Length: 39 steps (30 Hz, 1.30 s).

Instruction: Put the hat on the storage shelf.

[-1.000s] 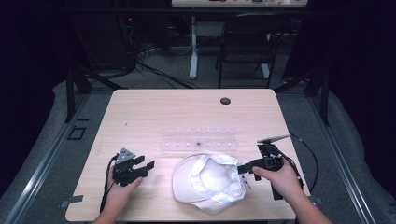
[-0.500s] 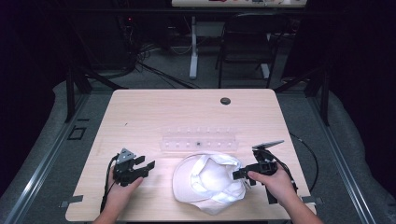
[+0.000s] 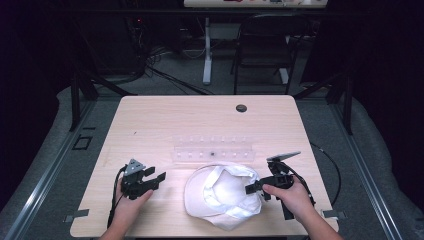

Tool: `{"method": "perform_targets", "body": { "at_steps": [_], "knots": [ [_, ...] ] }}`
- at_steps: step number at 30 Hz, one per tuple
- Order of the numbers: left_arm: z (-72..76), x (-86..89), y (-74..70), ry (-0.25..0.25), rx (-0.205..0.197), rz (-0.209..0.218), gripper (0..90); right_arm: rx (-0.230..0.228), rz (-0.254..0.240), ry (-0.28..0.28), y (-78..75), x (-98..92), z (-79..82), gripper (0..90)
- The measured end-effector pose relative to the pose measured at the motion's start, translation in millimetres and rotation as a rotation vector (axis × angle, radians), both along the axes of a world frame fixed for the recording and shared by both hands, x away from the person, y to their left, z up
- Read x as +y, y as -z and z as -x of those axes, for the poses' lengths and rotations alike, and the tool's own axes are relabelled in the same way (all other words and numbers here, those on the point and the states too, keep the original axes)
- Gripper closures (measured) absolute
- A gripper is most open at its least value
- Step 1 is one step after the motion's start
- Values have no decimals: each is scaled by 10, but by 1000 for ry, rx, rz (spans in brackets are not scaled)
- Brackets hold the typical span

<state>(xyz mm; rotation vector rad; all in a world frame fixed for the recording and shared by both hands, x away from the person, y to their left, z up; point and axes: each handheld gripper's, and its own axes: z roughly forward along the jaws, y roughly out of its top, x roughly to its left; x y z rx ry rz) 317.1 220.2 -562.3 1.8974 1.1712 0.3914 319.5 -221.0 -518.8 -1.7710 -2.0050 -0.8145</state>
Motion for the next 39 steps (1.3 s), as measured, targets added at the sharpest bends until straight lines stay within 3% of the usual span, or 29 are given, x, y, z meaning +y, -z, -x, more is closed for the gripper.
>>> {"method": "perform_targets", "body": {
  "at_steps": [1,2,8,9,11,13,16,21,24,30,32,36,39],
  "knots": [
    [0,0,0,-1,-1,0,473,10,-2,-33,-39,-18,-8,448],
    [-1,2,-1,1,-2,-3,473,6,-11,-13,-57,-6,0,451],
    [2,-3,-2,2,-3,-3,473,16,-35,-36,-152,-21,-6,468],
    [3,-2,-4,2,-3,-3,473,26,-45,-12,-177,-4,-4,480],
    [4,-2,-5,0,-6,0,473,24,-55,-33,-204,-16,-16,488],
    [4,-1,-5,0,-7,-1,473,24,-71,-4,-223,1,-13,492],
    [4,-1,-6,2,-4,-3,473,41,-93,-12,-255,-3,-24,506],
    [3,-3,-3,1,-6,-1,473,51,-88,-32,-309,-15,-39,585],
    [4,-4,-4,1,-4,-1,473,53,-92,-7,-335,-7,-35,617],
    [3,-6,0,1,-4,-3,473,56,-55,-15,-350,-4,-40,746],
    [3,-7,1,2,-3,-3,473,54,-49,7,-347,9,-35,757],
    [4,-8,0,0,-4,-3,473,64,-35,-15,-368,-1,-46,780],
    [4,-10,4,-1,-7,-2,473,62,-28,4,-391,24,-40,795]
  ]
}}
